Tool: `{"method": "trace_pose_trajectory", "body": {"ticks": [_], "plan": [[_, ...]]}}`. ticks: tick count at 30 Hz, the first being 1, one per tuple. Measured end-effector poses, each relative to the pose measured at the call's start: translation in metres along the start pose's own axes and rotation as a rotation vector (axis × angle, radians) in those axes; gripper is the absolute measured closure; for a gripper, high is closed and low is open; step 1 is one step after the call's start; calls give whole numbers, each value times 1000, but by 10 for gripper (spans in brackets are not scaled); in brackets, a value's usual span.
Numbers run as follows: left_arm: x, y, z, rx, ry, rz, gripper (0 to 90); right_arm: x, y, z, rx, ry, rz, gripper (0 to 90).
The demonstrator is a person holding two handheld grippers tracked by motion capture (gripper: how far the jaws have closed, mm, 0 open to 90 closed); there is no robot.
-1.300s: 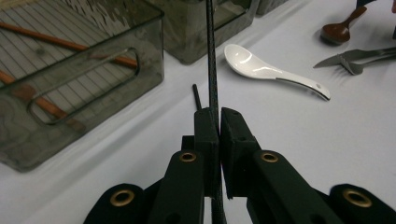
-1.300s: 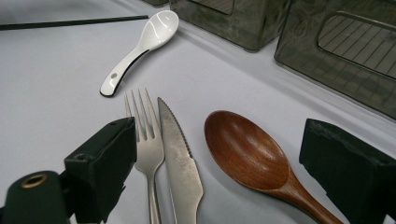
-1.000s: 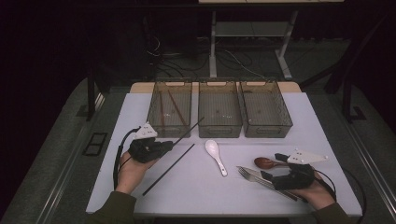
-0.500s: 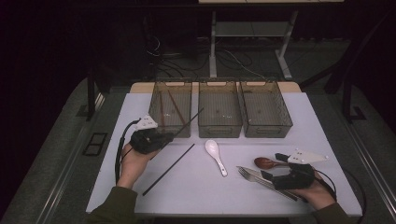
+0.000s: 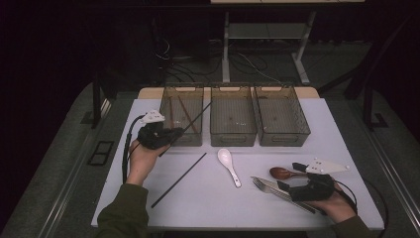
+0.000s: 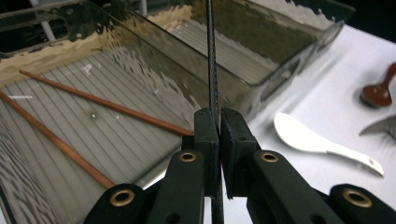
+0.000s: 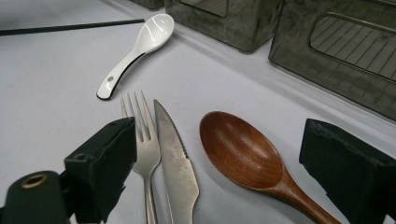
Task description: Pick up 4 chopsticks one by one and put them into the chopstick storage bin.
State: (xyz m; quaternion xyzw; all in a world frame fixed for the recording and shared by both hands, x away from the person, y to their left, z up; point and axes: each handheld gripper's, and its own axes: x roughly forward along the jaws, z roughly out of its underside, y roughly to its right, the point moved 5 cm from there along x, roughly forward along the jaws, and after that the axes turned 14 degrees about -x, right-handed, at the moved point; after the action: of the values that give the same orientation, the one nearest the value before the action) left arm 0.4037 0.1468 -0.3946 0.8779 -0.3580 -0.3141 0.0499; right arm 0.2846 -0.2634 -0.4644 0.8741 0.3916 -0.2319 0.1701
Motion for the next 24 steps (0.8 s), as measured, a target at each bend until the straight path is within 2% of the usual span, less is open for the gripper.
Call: {"method": "trace_pose_trajectory", "body": {"ticks": [11, 15, 18, 24], "plan": [[12, -9, -32, 4, 12, -29, 855, 1, -2, -1, -4, 3, -6, 114], [18, -13, -41, 13, 4, -57, 855, 1, -2, -1, -5, -1, -7, 114], [23, -18, -46, 15, 6, -71, 855, 1, -2, -1, -4, -3, -7, 114], [32, -33, -49, -7, 12, -105, 855, 1, -2, 0, -3, -1, -5, 114]]}}
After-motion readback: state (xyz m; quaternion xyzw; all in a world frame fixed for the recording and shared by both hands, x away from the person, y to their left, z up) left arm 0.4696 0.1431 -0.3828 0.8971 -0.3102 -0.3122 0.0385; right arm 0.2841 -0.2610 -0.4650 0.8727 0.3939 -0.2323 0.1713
